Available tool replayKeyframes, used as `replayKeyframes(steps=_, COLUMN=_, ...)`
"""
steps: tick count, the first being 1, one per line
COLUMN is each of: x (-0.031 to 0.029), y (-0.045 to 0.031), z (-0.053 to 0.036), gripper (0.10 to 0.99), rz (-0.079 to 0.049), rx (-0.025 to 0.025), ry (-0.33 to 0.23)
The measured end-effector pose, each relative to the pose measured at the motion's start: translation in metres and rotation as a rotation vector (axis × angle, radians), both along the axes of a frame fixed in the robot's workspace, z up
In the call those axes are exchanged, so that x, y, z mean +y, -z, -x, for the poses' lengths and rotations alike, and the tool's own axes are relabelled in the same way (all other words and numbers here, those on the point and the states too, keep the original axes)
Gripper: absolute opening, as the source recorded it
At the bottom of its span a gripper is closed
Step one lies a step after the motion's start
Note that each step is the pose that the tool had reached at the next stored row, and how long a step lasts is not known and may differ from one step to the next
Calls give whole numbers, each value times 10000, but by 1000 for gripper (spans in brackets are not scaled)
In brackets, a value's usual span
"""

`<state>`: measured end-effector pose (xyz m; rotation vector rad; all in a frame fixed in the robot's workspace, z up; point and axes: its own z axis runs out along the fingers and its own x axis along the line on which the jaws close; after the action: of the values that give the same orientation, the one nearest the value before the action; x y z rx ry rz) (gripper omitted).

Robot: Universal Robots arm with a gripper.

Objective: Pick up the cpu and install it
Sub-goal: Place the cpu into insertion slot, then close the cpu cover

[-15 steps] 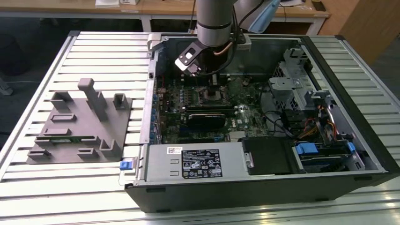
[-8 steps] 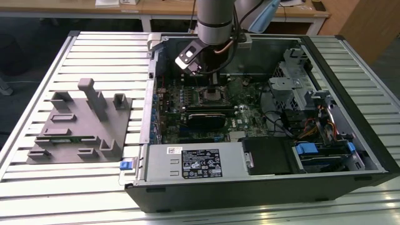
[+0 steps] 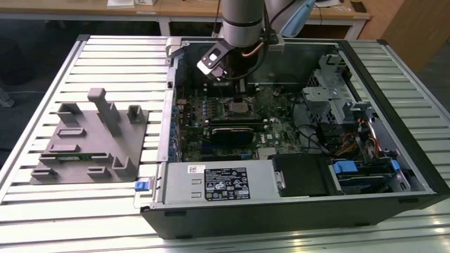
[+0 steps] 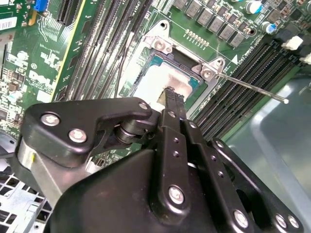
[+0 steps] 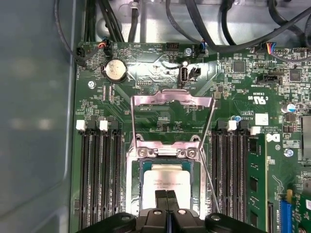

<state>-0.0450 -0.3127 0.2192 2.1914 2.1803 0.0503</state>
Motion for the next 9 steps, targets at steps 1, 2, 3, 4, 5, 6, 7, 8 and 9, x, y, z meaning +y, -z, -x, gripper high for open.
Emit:
replayKeyframes(steps=1, x=0, y=-9, z=0, gripper=118, rz=1, rx=5, ry=0)
replayKeyframes(steps=2, x=0, y=-18, z=0, gripper=118, rz=0, rx=8, ry=1)
replayKeyframes(steps=3, x=0, y=-28, z=0, gripper=118, rz=0, rx=12, ry=0)
replayKeyframes(steps=4, x=0, y=-38, z=0, gripper=118, rz=0, rx=15, ry=0)
replayKeyframes(steps=5, x=0, y=-49, z=-1, gripper=118, rz=0, rx=18, ry=0)
replayKeyframes(steps=6, x=0, y=-59, z=-1, gripper=118, rz=0, rx=21, ry=0)
replayKeyframes(steps=7, x=0, y=-69, z=-1, gripper=118, rz=0, rx=23, ry=0)
replayKeyframes(steps=8, x=0, y=-80, z=-2, gripper=118, rz=0, rx=26, ry=0)
replayKeyframes(steps=9, x=0, y=-92, z=-2, gripper=118, rz=1, rx=30, ry=0)
